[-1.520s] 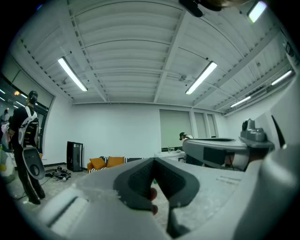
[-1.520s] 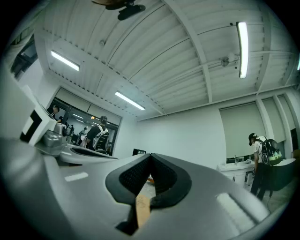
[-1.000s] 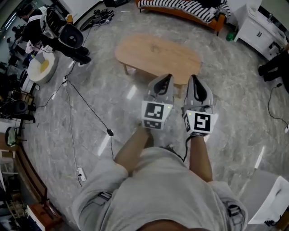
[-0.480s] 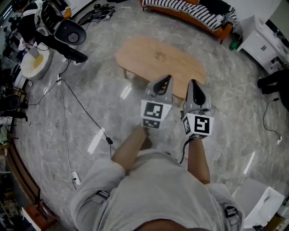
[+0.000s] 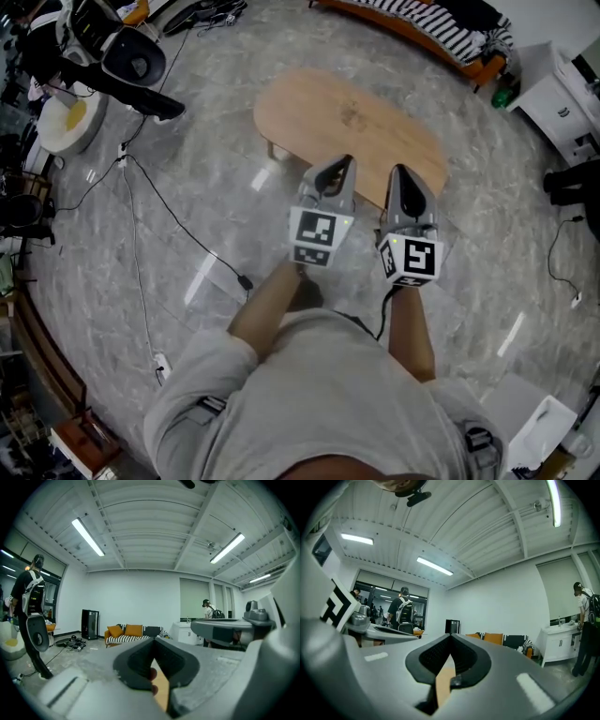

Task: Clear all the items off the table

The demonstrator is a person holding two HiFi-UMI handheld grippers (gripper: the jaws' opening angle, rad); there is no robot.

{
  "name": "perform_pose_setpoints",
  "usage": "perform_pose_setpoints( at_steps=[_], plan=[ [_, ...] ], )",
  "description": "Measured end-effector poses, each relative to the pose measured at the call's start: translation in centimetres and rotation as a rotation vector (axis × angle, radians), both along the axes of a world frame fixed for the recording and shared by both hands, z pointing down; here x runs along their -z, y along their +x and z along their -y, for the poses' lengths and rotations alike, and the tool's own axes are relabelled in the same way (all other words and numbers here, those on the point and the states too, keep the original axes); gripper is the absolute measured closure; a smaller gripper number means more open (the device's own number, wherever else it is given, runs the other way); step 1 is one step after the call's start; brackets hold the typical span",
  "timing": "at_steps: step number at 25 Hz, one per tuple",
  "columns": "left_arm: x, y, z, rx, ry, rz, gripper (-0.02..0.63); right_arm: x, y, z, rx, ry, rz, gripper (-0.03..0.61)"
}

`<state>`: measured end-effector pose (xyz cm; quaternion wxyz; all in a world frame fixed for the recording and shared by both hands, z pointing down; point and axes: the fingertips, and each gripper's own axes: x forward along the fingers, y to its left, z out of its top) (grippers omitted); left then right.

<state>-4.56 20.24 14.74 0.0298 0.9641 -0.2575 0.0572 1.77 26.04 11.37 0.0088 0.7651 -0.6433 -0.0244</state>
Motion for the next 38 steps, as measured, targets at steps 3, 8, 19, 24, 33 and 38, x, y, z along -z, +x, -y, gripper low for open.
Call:
perform_pose_setpoints(
  at_steps=[3,8,19,24,33,38],
  plan=[
    [-1.4,-1.2,2.2,0.01,-0.029,0.015,0.594,-1.0,-0.7,1.8,0.006,-0.024,0.013,0.572],
    [-2.9,-3.1,5.0,-0.009,-0.064,0.018,0.594,-3.0,-2.4,5.4,0.014,-0.065,0.081,0.572],
    [-2.1,-5.8,12.4,-0.016,-0.039,0.02,0.594,-2.7,-2.2,10.7,-0.006,-0.079,0.096,0.572],
    [-3.0,-6.1,15.3,0.017,-0.054,0.054,0.594,-3.3,-0.6,14.9,0.005,-0.114,0.107,0.572],
    [-9.4,-1.0,19.6,0.04,-0.11,0.152,0.594,-8.5,3.3,23.4,0.109,-0.123,0.142,0.572],
    [-14.3,3.9,23.0,0.024,-0.25,0.203,0.594,-11.8,8.2,28.6,0.092,-0.208,0.169,0.572]
  ],
)
